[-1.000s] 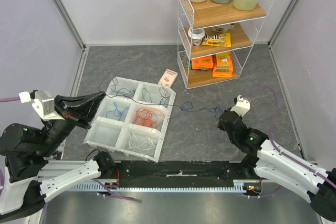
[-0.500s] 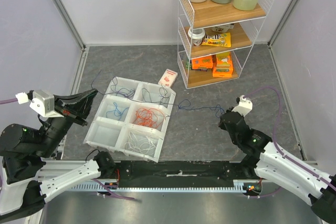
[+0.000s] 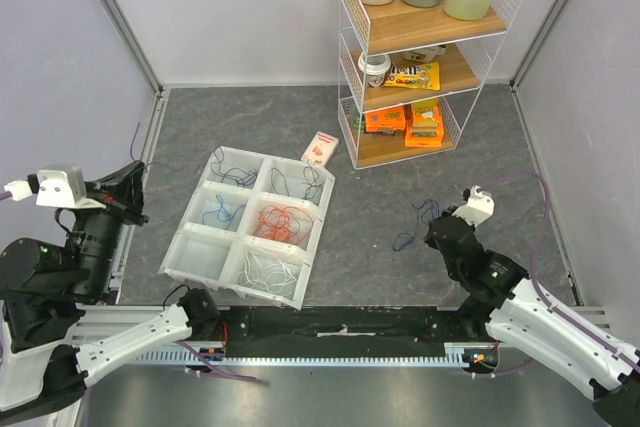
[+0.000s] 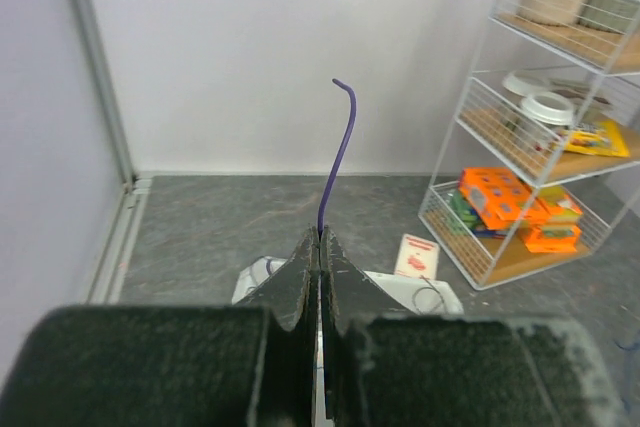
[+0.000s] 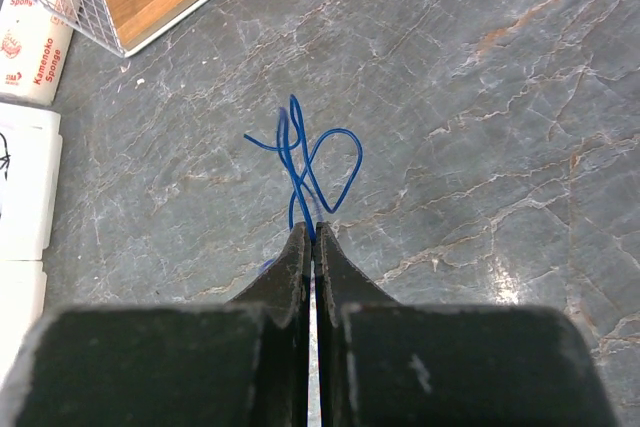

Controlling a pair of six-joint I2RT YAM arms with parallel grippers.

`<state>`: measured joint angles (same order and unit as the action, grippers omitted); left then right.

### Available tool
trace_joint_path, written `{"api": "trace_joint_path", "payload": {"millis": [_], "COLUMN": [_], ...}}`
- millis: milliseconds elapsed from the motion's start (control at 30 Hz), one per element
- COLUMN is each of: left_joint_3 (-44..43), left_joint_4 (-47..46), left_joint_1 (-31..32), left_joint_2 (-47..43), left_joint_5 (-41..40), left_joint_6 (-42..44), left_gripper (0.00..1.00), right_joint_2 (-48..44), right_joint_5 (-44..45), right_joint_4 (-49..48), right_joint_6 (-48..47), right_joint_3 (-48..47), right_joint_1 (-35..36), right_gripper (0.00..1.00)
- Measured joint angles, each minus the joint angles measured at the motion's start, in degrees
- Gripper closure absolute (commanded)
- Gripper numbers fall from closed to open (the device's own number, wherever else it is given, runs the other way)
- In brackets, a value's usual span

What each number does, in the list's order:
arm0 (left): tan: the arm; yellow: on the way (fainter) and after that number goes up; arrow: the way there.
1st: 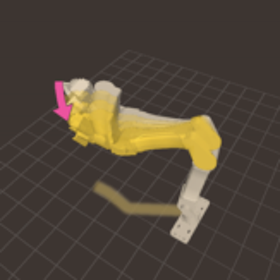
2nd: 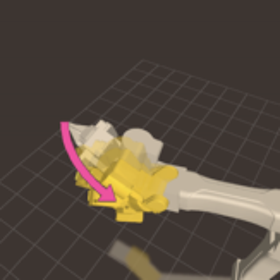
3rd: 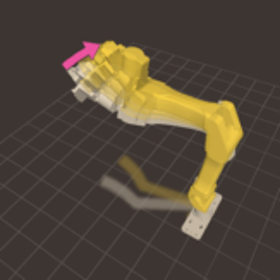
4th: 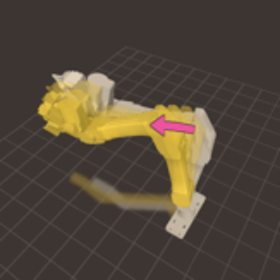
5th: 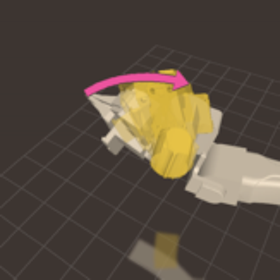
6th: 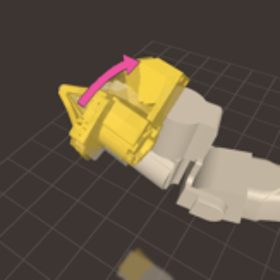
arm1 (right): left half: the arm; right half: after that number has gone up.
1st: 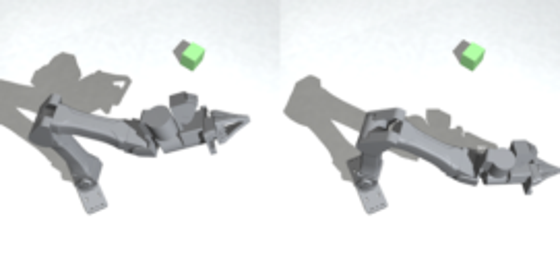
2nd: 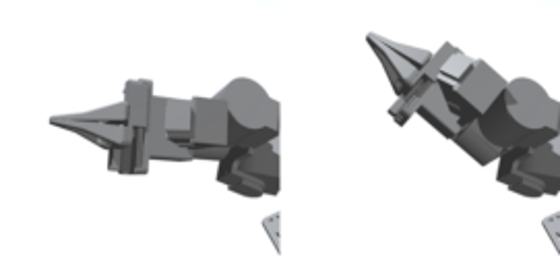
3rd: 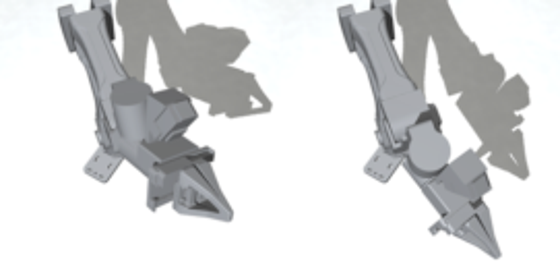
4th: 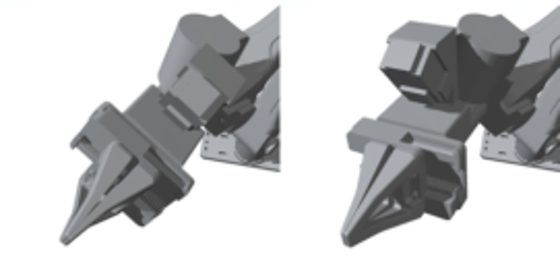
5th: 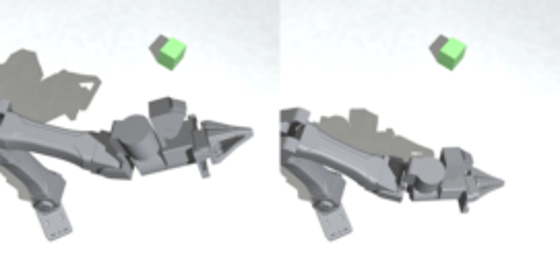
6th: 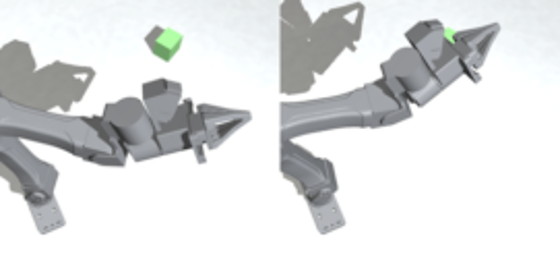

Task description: Untangle the cables

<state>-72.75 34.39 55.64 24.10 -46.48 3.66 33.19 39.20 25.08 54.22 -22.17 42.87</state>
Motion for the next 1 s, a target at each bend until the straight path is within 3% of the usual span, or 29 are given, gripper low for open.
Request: {"api": "trace_joint_path", "payload": {"millis": [133,333,800,933,1000], "left_joint_3": [0.0,0.48,4.98,4.66,4.04], "left_joint_4": [-0.26,-0.04,-3.3,-6.01,-6.43], "left_joint_1": [0.0,0.0,-0.44,-6.03,-13.29], "left_joint_2": [-1.05,-0.68,19.34,23.52,25.79], "left_joint_5": [-3.69,-2.86,1.99,6.29,11.08], "left_joint_6": [0.92,0.66,-0.37,-0.42,-1.75], "left_gripper": [0.98,0.98,0.98,0.98,0.98], "right_joint_2": [-0.96,-0.42,0.09,0.79,1.09], "right_joint_5": [0.87,0.98,-1.6,-1.92,-2.03], "right_joint_4": [1.07,1.57,1.46,1.22,1.09], "right_joint_6": [0.26,0.22,-2.34,-3.69,-4.37], "right_joint_3": [-0.02,-0.02,-0.17,-0.68,-1.03], "right_joint_1": [0.0,0.0,0.0,0.0,0.0], "right_gripper": [1.0,1.0,1.0,1.0,1.0]}}
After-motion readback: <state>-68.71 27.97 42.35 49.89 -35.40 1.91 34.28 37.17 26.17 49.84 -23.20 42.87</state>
